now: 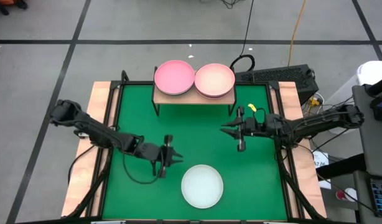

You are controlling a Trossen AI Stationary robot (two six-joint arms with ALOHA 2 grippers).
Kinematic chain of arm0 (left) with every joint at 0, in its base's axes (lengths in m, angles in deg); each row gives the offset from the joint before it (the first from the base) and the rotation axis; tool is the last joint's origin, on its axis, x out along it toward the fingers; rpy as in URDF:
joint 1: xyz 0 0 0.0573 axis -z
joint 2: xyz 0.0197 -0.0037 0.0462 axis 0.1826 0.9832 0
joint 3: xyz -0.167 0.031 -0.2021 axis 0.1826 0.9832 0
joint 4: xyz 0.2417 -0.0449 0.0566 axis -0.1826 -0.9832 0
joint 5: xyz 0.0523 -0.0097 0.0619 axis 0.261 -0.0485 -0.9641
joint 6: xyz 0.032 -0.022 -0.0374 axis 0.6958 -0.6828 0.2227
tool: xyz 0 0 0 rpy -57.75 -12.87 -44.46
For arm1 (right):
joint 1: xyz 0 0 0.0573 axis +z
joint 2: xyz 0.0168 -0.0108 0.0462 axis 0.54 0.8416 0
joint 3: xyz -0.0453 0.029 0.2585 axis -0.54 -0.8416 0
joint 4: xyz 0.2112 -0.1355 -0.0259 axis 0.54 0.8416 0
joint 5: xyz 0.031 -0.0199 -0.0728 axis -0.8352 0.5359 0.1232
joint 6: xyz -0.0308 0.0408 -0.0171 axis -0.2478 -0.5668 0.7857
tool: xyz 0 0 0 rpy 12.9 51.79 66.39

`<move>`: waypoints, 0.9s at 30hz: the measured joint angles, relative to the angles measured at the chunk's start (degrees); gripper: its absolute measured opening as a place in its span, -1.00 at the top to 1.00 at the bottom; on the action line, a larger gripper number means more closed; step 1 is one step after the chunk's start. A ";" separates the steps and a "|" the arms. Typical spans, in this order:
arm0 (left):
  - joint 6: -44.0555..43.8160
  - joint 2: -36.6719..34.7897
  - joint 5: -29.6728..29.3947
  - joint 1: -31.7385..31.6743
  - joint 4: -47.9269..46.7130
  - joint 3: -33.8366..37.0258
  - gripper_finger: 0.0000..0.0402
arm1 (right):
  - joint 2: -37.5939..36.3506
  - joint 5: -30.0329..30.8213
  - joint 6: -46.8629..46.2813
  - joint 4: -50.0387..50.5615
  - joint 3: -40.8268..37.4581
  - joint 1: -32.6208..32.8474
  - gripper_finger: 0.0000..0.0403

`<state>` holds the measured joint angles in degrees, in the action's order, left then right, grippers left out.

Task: Place and stack plates onto a shelf
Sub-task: Stack the white plate on top of the light pink plate

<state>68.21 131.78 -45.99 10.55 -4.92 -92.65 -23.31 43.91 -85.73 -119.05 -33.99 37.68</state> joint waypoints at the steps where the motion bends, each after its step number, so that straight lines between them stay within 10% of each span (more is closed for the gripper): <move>1: 1.19 0.53 0.04 0.89 0.42 0.00 0.59 | 0.02 -0.14 0.02 -0.45 0.00 0.00 0.68; 27: 18.71 12.43 -0.06 10.97 9.03 0.02 0.59 | 0.02 -0.28 -0.64 -3.17 0.09 0.00 0.68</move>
<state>86.92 144.21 -46.06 21.52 4.11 -92.63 -23.29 43.63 -86.37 -122.22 -33.91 37.68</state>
